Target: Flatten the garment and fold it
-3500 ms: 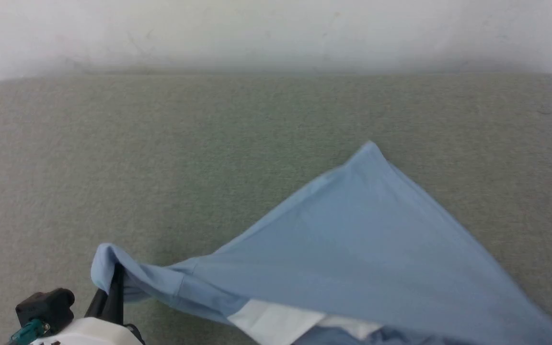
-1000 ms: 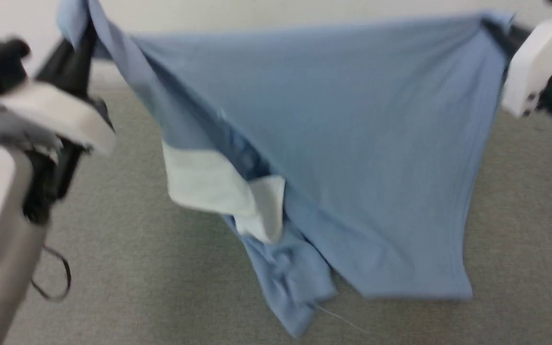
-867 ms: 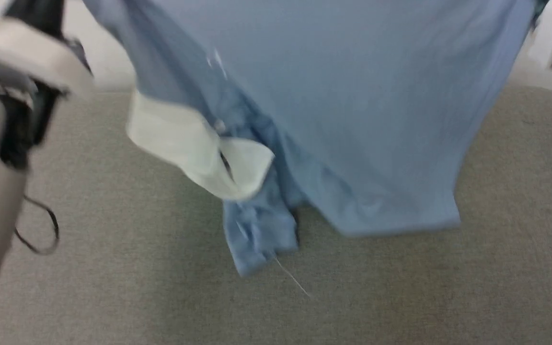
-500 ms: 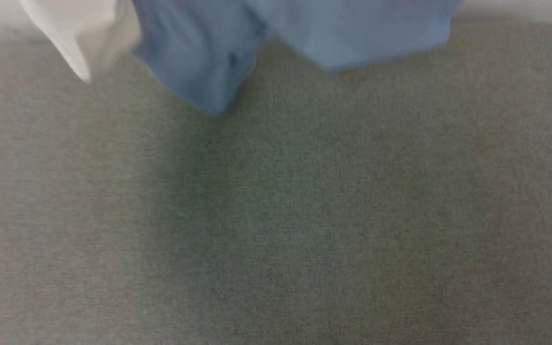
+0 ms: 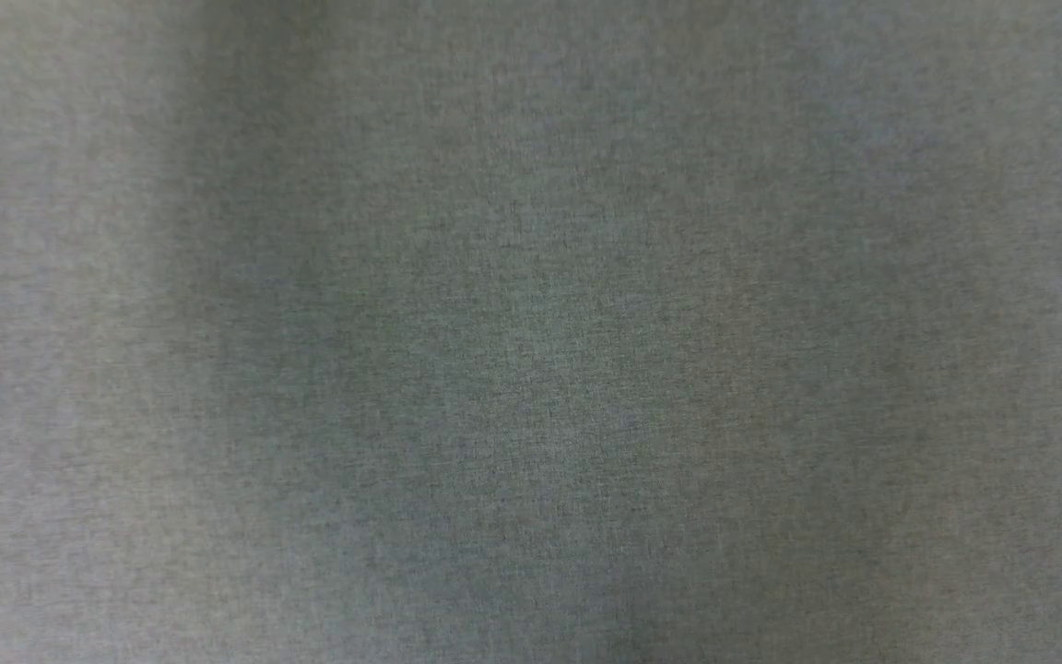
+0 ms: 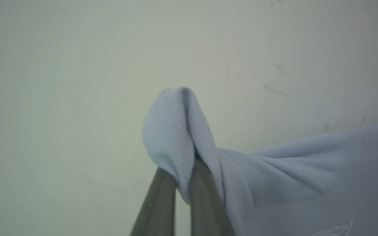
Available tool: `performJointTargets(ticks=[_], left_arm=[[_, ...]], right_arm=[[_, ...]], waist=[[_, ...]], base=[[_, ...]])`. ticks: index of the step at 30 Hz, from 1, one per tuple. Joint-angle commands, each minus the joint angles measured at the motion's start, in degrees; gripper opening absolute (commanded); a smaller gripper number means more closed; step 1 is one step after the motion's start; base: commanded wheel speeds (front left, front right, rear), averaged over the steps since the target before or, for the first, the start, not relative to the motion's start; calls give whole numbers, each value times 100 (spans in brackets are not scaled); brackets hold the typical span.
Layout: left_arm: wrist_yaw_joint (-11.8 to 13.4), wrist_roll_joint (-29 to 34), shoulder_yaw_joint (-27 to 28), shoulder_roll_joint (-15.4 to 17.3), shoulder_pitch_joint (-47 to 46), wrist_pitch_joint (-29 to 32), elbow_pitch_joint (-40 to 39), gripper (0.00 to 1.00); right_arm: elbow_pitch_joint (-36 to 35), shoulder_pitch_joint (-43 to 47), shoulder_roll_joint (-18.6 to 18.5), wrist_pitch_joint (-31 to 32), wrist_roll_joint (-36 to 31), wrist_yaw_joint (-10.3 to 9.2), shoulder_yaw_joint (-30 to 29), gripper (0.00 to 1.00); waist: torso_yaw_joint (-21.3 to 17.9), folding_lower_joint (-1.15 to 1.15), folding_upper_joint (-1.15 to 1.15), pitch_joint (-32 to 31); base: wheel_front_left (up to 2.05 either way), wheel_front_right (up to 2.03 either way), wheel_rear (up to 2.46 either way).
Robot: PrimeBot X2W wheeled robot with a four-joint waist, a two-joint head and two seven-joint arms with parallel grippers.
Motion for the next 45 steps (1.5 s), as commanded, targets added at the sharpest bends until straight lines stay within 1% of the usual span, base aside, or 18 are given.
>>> performJointTargets(ticks=[1, 5, 9, 13, 15, 19, 21, 24, 25, 26, 30, 32, 34, 36, 38, 42, 45], left_arm=[[-39, -62, 34, 19, 130, -57, 71, 0], [-136, -264, 92, -121, 596, -130, 285, 0], [-190, -582, 263, -307, 1350, -177, 265, 0], [-181, -884, 395, -467, 2490, -191, 126, 0], [-164, -1056, 444, -564, 3233, -191, -24, 0], [17, -1363, 524, -621, 4758, -75, -618, 0], [186, -1482, 551, -599, 5512, 50, -1072, 0], [535, -1628, 624, -481, 6600, 257, -1969, 0], [687, -1667, 663, -418, 6962, 332, -2315, 0], [1036, -1737, 741, -289, 7696, 527, -3046, 0], [1734, -1893, 903, -59, 9040, 979, -4526, 0], [2039, -1931, 948, 38, 9602, 1181, -5171, 0], [2276, -1992, 974, 101, 10043, 1377, -5709, 0], [2467, -2048, 1001, 154, 10385, 1538, -6113, 0], [2595, -2126, 1031, 191, 10649, 1672, -6435, 0], [2754, -2145, 1166, 317, 10878, 1758, -6793, 0], [2756, -2083, 1226, 414, 10750, 1756, -6880, 0]], right_arm=[[77, 30, -2, -54, 80, -16, 33, 0], [267, 351, 66, -183, 382, -16, 396, 0], [176, 1039, -31, -330, 759, -16, 821, 0], [-114, 2112, -197, -449, 1181, -16, 1164, 0], [-283, 2762, -304, -502, 1392, -16, 1249, 0], [-732, 4017, -530, -527, 1645, -16, 1317, 0], [-994, 4597, -656, -508, 1678, -16, 1267, 0], [-1441, 5403, -782, -446, 1664, -16, 1041, 0], [-1599, 5661, -794, -397, 1654, -16, 935, 0], [-1934, 6180, -839, -272, 1530, -16, 693, 0], [-2715, 7269, -768, 68, 1229, -16, -21, 0], [-3131, 7856, -643, 267, 1059, -16, -466, 0], [-3581, 8430, -438, 508, 898, -16, -881, 0], [-4004, 8976, -193, 797, 709, -16, -1260, 0], [-4455, 9465, 75, 1057, 511, -16, -1587, 0], [-5247, 10200, 582, 1593, 284, -16, -2003, 0], [-5676, 10336, 801, 1855, 166, -16, -2142, 0]], waist=[[2, -2, 0, 157], [97, -2, 0, -2], [222, -2, 0, -350], [316, -2, 0, -881], [380, -2, 0, -1220], [462, -2, 0, -1750], [506, -2, 0, -1979], [541, -2, 0, -2277], [537, -2, 0, -2364], [539, -2, 0, -2518], [547, -2, 0, -2714], [580, -2, 0, -2788], [612, -2, 0, -2823], [635, -2, 0, -2857], [656, -2, 0, -2865], [671, -2, 0, -2849], [622, -2, 0, -2783]], base=[[0, 0, 0], [0, 0, 0], [0, 0, 0], [0, 0, 0], [0, 0, 0], [0, 0, 0], [0, 0, 0], [0, 0, 0], [0, 0, 0], [0, 0, 0], [0, 0, 0], [0, 0, 0], [0, 0, 0], [0, 0, 0], [0, 0, 0], [0, 0, 0], [0, 0, 0]])
